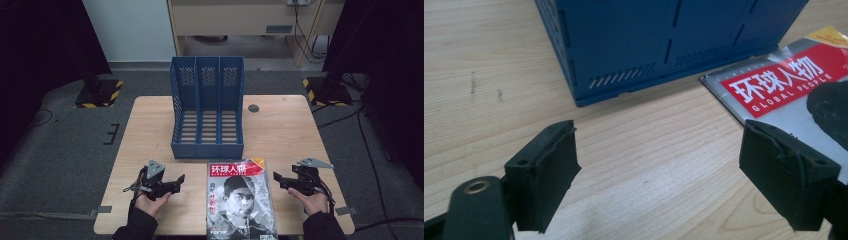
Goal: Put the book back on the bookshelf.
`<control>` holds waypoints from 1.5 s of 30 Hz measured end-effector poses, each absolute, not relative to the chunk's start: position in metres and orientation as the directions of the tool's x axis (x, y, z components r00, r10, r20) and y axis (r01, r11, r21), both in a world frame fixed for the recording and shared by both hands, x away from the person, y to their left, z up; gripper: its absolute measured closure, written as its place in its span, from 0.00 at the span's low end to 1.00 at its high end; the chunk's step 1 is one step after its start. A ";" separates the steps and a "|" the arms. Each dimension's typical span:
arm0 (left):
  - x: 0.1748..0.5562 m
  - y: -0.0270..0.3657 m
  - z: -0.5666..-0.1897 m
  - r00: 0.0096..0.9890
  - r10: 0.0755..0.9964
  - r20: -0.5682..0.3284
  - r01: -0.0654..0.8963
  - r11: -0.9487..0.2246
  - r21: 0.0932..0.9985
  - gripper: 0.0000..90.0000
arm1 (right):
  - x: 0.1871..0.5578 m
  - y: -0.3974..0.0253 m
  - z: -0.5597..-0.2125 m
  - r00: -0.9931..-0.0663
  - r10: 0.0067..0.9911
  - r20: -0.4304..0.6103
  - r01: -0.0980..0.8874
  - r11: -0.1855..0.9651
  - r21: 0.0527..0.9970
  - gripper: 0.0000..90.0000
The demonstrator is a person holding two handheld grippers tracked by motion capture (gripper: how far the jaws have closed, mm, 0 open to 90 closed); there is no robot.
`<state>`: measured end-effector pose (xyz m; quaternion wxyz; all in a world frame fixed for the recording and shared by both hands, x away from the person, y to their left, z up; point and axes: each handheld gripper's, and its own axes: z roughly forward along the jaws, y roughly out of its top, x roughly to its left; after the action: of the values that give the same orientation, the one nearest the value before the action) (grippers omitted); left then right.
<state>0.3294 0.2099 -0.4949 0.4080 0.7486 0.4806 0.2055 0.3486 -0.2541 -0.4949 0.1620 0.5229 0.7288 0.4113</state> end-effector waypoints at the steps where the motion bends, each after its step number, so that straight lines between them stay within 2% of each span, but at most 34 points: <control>1: 0.329 0.210 -0.495 0.454 0.887 -0.084 0.552 -0.205 0.808 0.16 | 0.348 -0.253 -0.495 -0.404 0.894 0.191 0.629 0.120 0.768 0.18; 27: 0.325 0.156 -0.509 0.590 0.803 -0.090 0.552 -0.319 0.771 0.25 | 0.339 -0.225 -0.504 -0.487 0.845 0.222 0.647 0.179 0.741 0.34; 45: 0.320 0.122 -0.527 0.651 0.750 -0.117 0.574 -0.385 0.723 0.25 | 0.337 -0.210 -0.515 -0.519 0.815 0.257 0.683 0.214 0.699 0.39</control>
<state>0.3195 0.1216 -0.5266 0.3823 0.8241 0.4017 0.1152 0.3375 -0.2098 -0.5147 0.0830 0.4834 0.7747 0.3991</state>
